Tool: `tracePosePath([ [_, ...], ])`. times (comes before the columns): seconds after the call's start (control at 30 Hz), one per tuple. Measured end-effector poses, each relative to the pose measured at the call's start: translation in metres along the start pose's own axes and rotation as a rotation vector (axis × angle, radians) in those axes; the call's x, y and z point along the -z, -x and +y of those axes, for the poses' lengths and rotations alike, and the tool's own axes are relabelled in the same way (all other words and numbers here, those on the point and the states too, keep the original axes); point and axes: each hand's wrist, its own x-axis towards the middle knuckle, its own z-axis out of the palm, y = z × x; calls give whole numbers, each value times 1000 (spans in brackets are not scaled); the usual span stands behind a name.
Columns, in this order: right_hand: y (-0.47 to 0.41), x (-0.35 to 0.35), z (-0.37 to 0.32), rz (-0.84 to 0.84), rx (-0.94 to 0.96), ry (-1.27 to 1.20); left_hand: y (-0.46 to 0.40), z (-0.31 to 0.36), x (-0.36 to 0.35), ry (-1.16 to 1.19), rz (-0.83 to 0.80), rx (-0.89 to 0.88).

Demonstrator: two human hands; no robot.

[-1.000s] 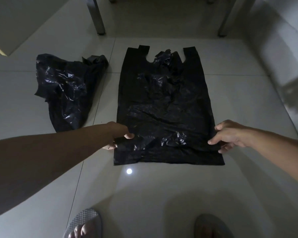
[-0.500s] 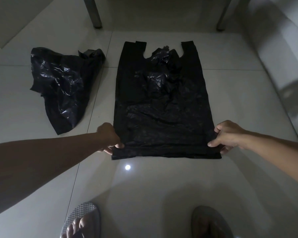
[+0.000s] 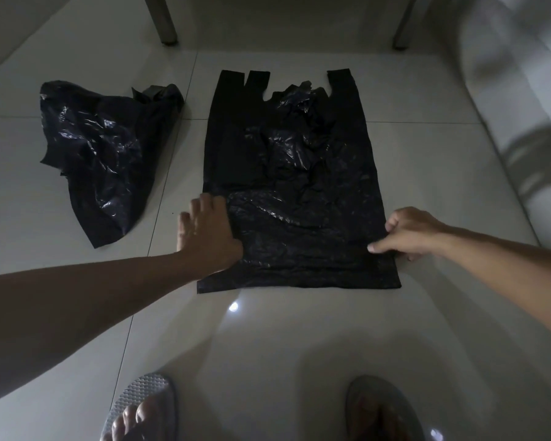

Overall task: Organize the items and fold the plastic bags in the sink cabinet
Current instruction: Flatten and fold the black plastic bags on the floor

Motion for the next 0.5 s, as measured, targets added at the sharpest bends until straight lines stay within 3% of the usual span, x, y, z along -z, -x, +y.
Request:
tracePosePath([
  [0.07,-7,4,-11,34,4,-100,-5,9,-6,74,37,-142],
  [0.2,-28,4,-28,159,-26,-279,-19,27,-23,27,-36,-262],
  [0.33,-48,5,-42,212,-50,-482,-36,24,-43,-52,-77,-274],
  [0.5,-65,7,-52,339,-66,-541,-49,9,-61,-55,-181,-191],
])
